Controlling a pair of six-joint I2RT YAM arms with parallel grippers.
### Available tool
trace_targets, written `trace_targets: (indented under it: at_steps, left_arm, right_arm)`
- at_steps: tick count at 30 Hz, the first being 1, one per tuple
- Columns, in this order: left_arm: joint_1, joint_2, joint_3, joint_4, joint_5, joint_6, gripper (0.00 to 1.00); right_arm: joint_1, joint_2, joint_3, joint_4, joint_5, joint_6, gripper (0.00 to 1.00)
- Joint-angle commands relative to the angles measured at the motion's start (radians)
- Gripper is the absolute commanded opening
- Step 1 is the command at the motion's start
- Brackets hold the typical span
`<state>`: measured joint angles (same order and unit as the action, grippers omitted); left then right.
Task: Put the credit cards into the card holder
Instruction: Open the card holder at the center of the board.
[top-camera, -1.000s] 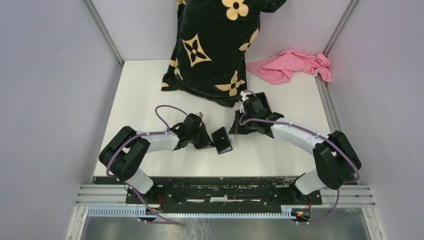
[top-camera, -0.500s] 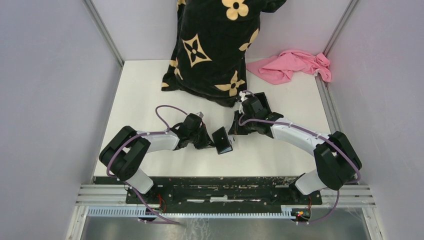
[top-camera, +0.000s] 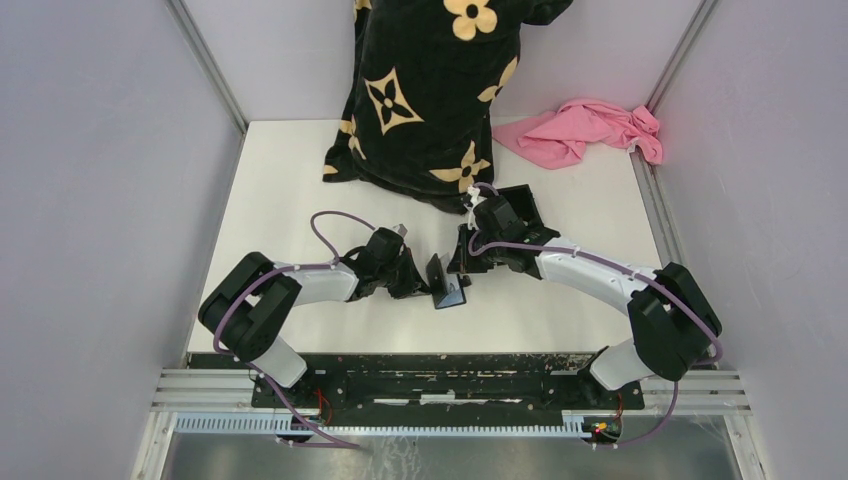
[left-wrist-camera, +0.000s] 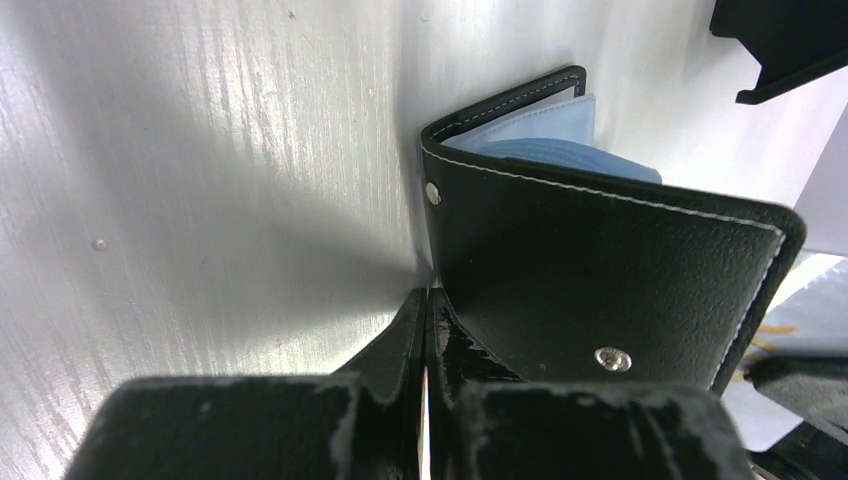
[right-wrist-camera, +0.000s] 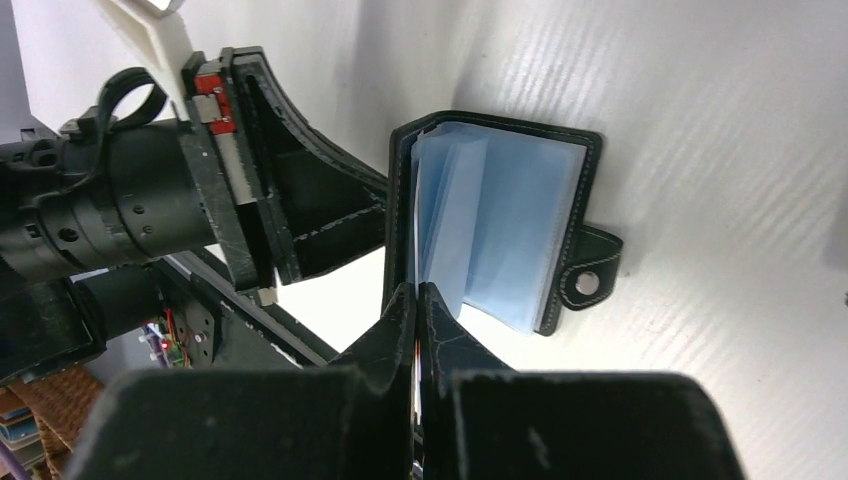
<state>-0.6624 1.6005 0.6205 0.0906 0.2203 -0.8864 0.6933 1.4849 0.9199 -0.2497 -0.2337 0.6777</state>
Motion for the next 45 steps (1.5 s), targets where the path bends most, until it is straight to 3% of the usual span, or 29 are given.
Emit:
trace_targets:
  at_steps: [1,18,28,37,45]
  left_arm:
    - [-0.005,0.07,-0.085,-0.234,-0.108,0.05,0.03]
    - [-0.005,0.007,-0.142,-0.254,-0.099,0.067,0.03]
    - [-0.005,-0.162,-0.149,-0.417,-0.143,0.055,0.03]
    - [-0.005,-0.329,-0.096,-0.588,-0.199,0.033,0.03]
    - [-0.005,-0.378,0.016,-0.616,-0.19,0.034,0.03]
  right_arm:
    - [0.026,0.008,0.064,0.037,0.012,0.013,0.01]
    - [0.133,0.103,0.074,0.068,0.1,0.007,0.01]
    - [0.192,0.152,0.086,0.021,0.237,-0.041,0.01]
    - [0.206,0.163,0.113,-0.031,0.331,-0.077,0.01]
    - [0.207,0.164,0.136,-0.055,0.344,-0.092,0.01]
